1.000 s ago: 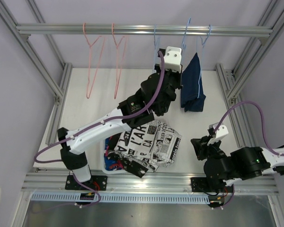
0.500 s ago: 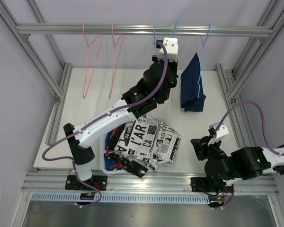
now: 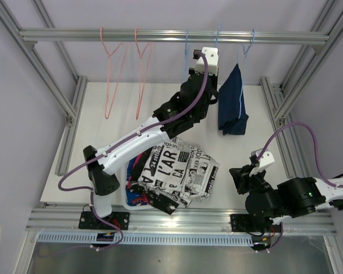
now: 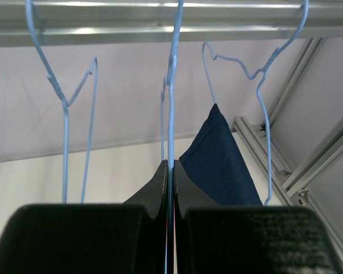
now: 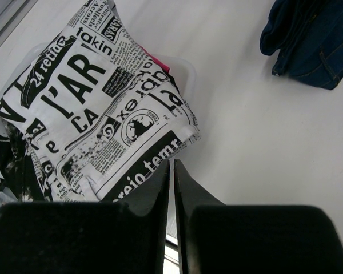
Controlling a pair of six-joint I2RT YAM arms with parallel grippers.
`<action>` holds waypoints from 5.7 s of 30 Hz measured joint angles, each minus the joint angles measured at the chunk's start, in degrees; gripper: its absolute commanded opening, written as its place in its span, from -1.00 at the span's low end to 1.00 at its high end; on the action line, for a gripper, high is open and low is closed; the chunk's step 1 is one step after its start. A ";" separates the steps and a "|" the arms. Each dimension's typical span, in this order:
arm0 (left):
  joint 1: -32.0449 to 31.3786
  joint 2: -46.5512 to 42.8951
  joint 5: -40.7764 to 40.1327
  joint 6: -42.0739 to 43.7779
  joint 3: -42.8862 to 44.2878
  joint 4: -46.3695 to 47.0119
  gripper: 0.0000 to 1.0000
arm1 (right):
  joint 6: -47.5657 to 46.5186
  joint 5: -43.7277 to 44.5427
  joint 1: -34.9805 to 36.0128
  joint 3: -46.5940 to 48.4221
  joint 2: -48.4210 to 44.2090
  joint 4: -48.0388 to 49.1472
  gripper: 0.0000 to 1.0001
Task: Remove the trousers from the hanger
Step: Place the hanger at the clothesline, then pick up the hanger from the clothesline.
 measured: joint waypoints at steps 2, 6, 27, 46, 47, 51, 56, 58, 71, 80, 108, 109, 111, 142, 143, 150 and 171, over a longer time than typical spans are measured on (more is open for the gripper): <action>0.28 0.61 0.22 -0.55 0.04 -0.61 -0.99 | 0.00 0.02 0.04 0.00 0.13 0.00 -0.82; 0.57 1.42 0.46 -1.53 0.20 -1.86 -0.99 | 0.00 0.11 0.07 0.00 0.24 0.00 -0.82; 0.46 -2.16 2.21 -6.64 -12.68 -1.79 -0.42 | 0.13 0.13 0.48 0.00 0.72 -0.02 -0.65; -21.05 -23.43 -5.99 0.98 -31.93 -2.12 0.33 | 0.15 0.13 1.20 0.00 2.45 -0.04 -0.44; -21.24 -25.99 -5.29 1.05 -32.83 -1.79 0.35 | 0.33 0.13 1.46 0.00 2.49 -0.13 -0.37; -19.93 -36.87 -0.79 4.04 -38.53 3.91 0.67 | 2.27 0.35 2.49 0.04 2.49 -1.75 -0.13; -15.82 -39.52 4.79 6.16 -35.63 7.39 0.88 | 6.23 1.22 3.76 0.39 2.38 -5.31 0.04; -14.03 -37.77 7.85 5.99 -32.94 7.28 0.99 | 7.13 1.44 3.82 0.42 2.12 -6.19 0.11; -0.55 -14.97 37.99 -2.62 -5.75 -2.03 0.99 | 8.92 1.97 3.82 0.48 1.18 -7.30 0.23; 8.11 2.95 54.38 -11.30 13.73 -4.57 0.99 | 8.81 2.16 3.82 0.48 -0.68 -6.97 0.26; 11.10 21.92 57.13 -20.04 17.68 2.32 0.99 | 6.84 2.27 3.56 0.46 -0.68 -5.25 0.36; 11.30 22.40 57.22 -20.46 17.68 2.86 0.99 | 6.73 2.27 3.54 0.44 -0.68 -5.11 0.35; 11.80 23.39 57.79 -21.75 17.68 4.28 0.99 | 6.64 2.27 3.54 0.39 -0.68 -4.87 0.36; 13.20 27.06 65.75 -35.19 17.77 20.63 0.60 | 5.14 2.27 2.93 0.11 -0.68 -3.34 0.42; 13.16 27.06 65.79 -35.28 17.77 20.81 0.53 | 5.14 2.27 2.93 0.11 -0.68 -3.34 0.42; 13.00 27.06 65.77 -35.74 17.77 20.81 0.22 | 4.92 2.27 2.93 0.07 -0.63 -3.17 0.42; 12.94 27.06 65.75 -36.17 17.77 19.80 -0.48 | 4.83 2.27 2.93 0.02 0.57 -3.02 0.43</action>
